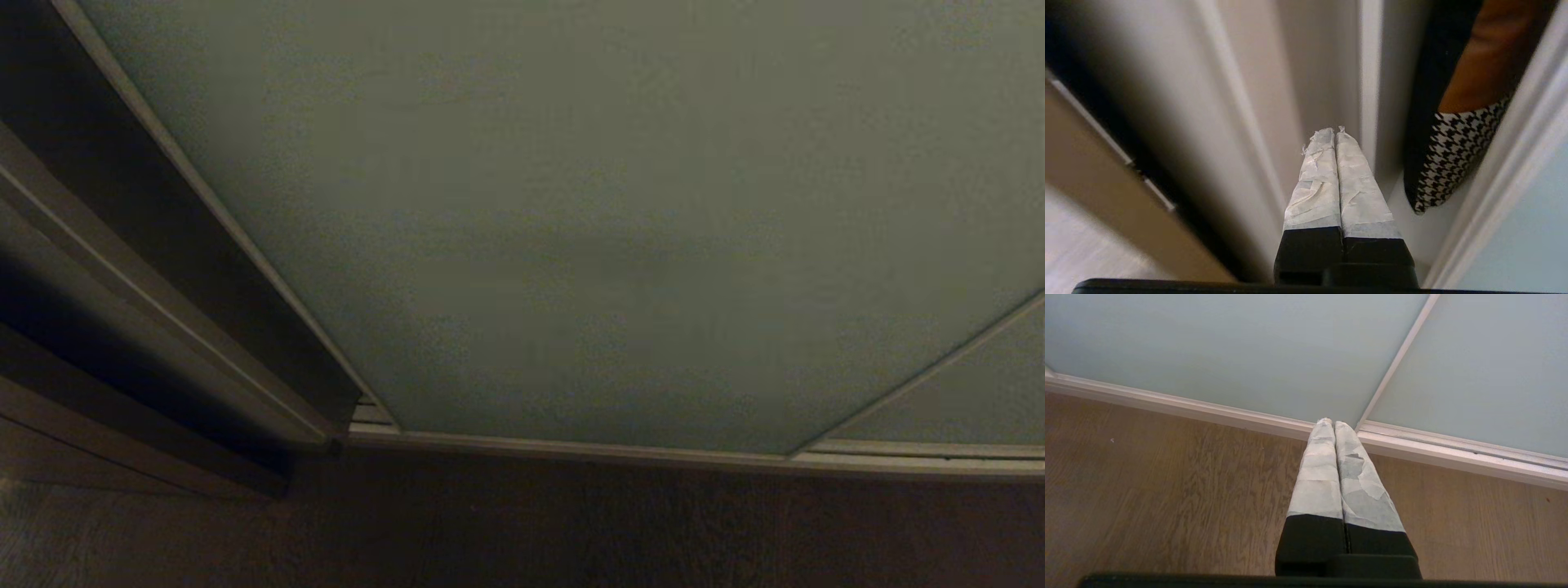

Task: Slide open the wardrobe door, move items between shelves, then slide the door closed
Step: Open the door

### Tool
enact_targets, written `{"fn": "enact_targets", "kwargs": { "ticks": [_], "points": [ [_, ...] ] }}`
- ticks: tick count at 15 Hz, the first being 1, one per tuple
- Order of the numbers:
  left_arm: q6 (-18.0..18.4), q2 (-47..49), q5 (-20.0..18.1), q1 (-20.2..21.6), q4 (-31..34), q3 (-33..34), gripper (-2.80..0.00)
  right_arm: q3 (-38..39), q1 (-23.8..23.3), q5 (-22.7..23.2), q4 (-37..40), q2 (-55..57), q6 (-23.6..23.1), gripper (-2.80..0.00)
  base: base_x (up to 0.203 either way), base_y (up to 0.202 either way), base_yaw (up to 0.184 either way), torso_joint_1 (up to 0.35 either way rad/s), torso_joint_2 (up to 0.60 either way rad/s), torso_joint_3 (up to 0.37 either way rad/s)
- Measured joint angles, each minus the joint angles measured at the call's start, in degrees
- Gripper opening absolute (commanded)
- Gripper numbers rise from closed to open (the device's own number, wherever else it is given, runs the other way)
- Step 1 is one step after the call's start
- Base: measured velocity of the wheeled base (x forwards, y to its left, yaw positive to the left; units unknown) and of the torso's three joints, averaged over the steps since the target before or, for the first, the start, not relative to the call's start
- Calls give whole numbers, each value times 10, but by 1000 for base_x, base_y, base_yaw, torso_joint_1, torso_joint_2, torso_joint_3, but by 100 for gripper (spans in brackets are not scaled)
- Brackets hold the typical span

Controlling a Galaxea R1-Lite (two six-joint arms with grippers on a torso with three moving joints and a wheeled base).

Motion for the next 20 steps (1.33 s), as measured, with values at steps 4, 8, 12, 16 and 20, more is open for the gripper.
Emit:
{"fn": "enact_targets", "kwargs": {
  "ticks": [4, 8, 12, 16, 20],
  "points": [
    [-7, 57, -47, -2, -25, 0, -280, 0, 0, 0, 0, 0, 0, -280, 0, 0, 0, 0, 0, 0],
    [-9, 81, -72, -12, -30, -1, -280, 0, 0, 0, 0, 0, 0, -280, 0, 0, 0, 0, 0, 0],
    [-9, 88, -93, -35, -29, 6, -280, 0, 0, 0, 0, 0, 0, -280, 0, 0, 0, 0, 0, 0],
    [-7, 95, -99, -56, -28, -1, -280, 0, 0, 0, 0, 0, 0, -280, 0, 0, 0, 0, 0, 0],
    [-4, 101, -90, -100, -30, -3, -280, 0, 0, 0, 0, 0, 0, -280, 0, 0, 0, 0, 0, 0]
  ]
}}
